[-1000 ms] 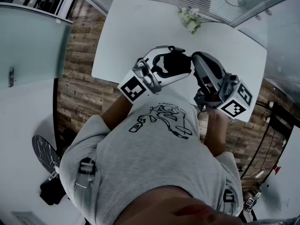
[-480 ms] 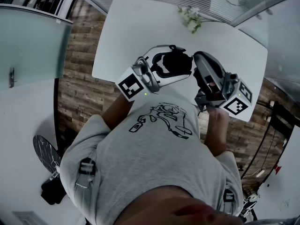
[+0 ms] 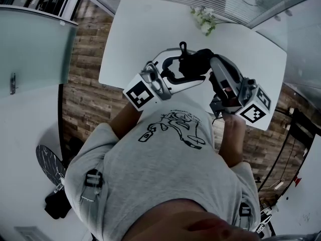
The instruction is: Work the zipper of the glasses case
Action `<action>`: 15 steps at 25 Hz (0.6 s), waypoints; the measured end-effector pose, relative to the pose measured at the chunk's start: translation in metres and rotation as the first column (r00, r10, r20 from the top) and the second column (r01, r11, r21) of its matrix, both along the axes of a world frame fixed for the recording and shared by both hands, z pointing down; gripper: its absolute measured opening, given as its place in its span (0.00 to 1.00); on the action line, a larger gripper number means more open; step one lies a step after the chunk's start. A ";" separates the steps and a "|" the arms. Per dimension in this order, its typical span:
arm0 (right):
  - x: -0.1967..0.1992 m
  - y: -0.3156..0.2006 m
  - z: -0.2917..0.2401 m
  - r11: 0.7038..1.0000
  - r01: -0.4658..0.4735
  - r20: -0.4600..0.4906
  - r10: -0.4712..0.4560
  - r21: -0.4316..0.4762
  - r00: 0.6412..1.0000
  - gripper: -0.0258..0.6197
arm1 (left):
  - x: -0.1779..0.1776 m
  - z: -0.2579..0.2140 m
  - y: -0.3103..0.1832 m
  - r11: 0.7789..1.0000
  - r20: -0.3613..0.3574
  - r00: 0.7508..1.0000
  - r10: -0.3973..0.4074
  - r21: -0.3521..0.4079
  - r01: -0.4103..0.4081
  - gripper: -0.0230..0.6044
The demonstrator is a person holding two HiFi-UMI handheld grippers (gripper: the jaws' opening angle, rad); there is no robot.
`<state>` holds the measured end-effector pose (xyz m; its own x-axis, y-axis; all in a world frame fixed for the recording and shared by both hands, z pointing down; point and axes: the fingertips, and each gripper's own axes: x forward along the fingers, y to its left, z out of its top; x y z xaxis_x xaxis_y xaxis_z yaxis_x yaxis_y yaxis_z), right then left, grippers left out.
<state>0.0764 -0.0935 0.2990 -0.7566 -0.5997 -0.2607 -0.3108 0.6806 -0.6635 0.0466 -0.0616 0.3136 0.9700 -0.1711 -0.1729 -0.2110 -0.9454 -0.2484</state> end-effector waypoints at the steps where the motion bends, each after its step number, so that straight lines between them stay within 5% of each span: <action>1: -0.001 0.000 0.000 1.000 -0.002 -0.007 0.002 -0.001 1.000 0.05 | -0.002 -0.001 0.000 1.000 -0.002 1.000 0.002 -0.002 -0.002 0.43; 15: 0.000 0.000 0.016 1.000 0.003 -0.031 -0.004 -0.030 1.000 0.05 | -0.009 -0.007 0.004 0.998 -0.037 0.999 0.031 -0.049 -0.033 0.42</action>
